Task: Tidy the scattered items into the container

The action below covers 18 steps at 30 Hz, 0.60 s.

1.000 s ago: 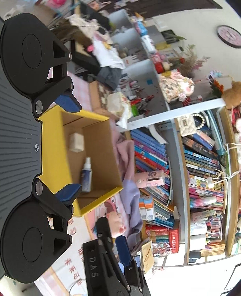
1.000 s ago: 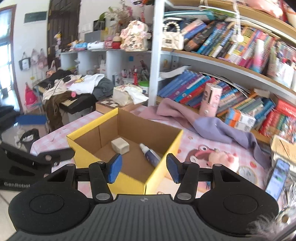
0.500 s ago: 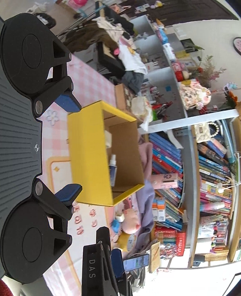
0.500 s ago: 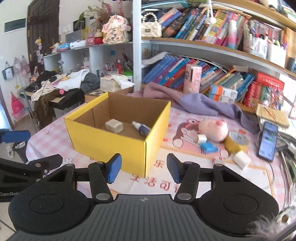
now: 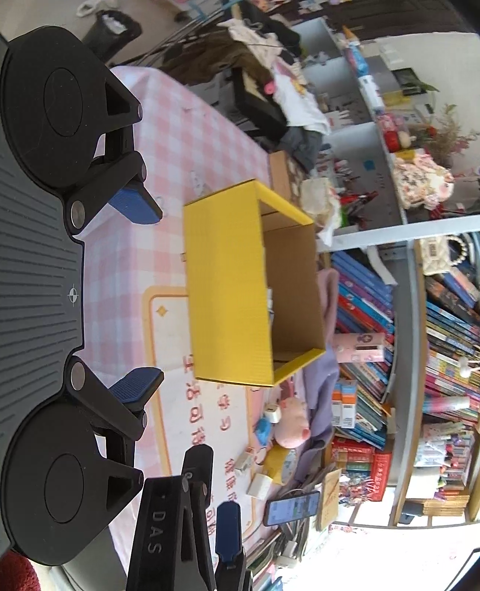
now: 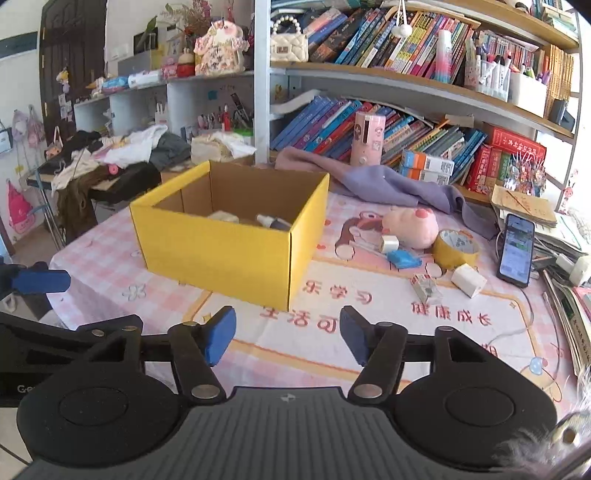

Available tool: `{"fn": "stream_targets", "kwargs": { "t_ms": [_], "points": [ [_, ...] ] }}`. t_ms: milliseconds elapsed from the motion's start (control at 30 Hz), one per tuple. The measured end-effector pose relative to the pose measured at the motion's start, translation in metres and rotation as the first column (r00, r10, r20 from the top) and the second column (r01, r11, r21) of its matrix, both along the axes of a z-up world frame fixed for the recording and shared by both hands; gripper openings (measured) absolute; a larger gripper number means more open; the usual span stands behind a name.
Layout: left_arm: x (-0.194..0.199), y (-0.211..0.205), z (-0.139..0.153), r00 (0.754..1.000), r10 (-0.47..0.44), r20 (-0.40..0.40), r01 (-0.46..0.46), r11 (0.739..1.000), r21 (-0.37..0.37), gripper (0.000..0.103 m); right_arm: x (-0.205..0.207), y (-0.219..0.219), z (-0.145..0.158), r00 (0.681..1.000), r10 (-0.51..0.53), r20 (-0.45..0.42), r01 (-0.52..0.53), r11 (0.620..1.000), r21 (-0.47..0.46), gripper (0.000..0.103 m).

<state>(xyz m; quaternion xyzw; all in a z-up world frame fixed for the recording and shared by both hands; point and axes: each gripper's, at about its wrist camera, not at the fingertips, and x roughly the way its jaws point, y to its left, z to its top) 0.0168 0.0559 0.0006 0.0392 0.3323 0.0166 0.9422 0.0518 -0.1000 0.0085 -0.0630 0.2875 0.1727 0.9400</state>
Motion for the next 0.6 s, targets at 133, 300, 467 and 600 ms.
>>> {"fn": "stream_targets", "kwargs": {
  "t_ms": [133, 300, 467, 600],
  "points": [
    [0.001, -0.001, -0.007, 0.999, 0.01, -0.037, -0.01, 1.0, -0.01, 0.093, -0.005, -0.003, -0.002, 1.0, -0.012, -0.008, 0.012, 1.0, -0.014, 0.071],
    [0.002, -0.005, -0.012, 0.998, 0.003, -0.063, -0.004, 1.0, -0.006, 0.098, -0.008, -0.007, -0.005, 0.999, -0.029, -0.027, 0.029, 0.999, -0.022, 0.076],
    [0.002, -0.011, -0.019, 0.995, -0.019, -0.098, 0.017, 1.0, -0.021, 0.099, -0.01, -0.012, -0.009, 0.997, -0.054, -0.05, 0.052, 0.998, -0.031, 0.08],
    [0.002, -0.015, -0.022, 0.992, -0.04, -0.119, 0.037, 0.999, -0.03, 0.099, -0.01, -0.015, -0.011, 0.996, -0.073, -0.059, 0.071, 0.997, -0.035, 0.082]
  ]
}}
